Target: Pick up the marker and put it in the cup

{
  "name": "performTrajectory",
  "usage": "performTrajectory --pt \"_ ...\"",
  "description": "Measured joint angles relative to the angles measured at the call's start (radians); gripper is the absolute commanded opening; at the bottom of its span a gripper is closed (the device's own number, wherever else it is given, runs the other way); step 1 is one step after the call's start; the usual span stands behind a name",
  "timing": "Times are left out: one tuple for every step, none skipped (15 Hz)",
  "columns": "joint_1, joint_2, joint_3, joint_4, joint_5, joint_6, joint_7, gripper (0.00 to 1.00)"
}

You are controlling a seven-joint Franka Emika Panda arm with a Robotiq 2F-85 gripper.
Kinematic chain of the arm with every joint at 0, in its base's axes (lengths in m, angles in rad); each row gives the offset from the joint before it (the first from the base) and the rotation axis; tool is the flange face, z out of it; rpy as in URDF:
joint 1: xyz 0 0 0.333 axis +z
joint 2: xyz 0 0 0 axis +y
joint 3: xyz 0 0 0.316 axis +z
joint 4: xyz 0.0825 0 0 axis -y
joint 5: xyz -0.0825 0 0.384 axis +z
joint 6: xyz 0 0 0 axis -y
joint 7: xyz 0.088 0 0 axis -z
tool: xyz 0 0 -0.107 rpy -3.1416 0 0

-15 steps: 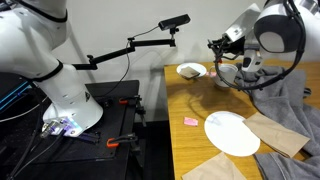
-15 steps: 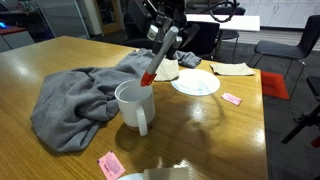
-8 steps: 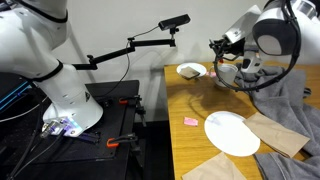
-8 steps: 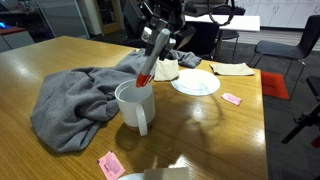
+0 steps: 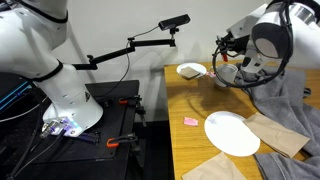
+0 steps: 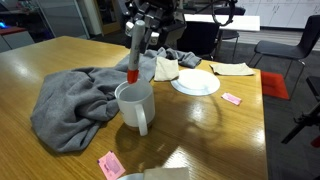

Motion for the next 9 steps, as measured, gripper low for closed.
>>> performTrajectory --pt "-0.001 0.001 -0.001 0.0 0.008 0.0 0.022 0.05" --pt "-0.001 0.002 -0.002 0.0 0.016 0.0 0.043 0.05" --pt "-0.001 0.004 -0.003 0.0 0.023 0.0 0.063 0.05" --pt "-0.001 0.006 -0.005 0.0 0.03 0.0 0.084 0.05" --pt "-0.001 0.009 -0.007 0.0 0.036 0.0 0.107 0.05" --pt "-0.001 0.012 -0.009 0.0 0.042 0.0 0.126 0.05" --pt "-0.001 0.016 -0.012 -0.001 0.045 0.0 0.142 0.05" --pt "-0.001 0.019 -0.015 -0.001 0.048 0.0 0.153 0.05" --pt "-0.001 0.023 -0.018 -0.001 0.052 0.0 0.165 0.05"
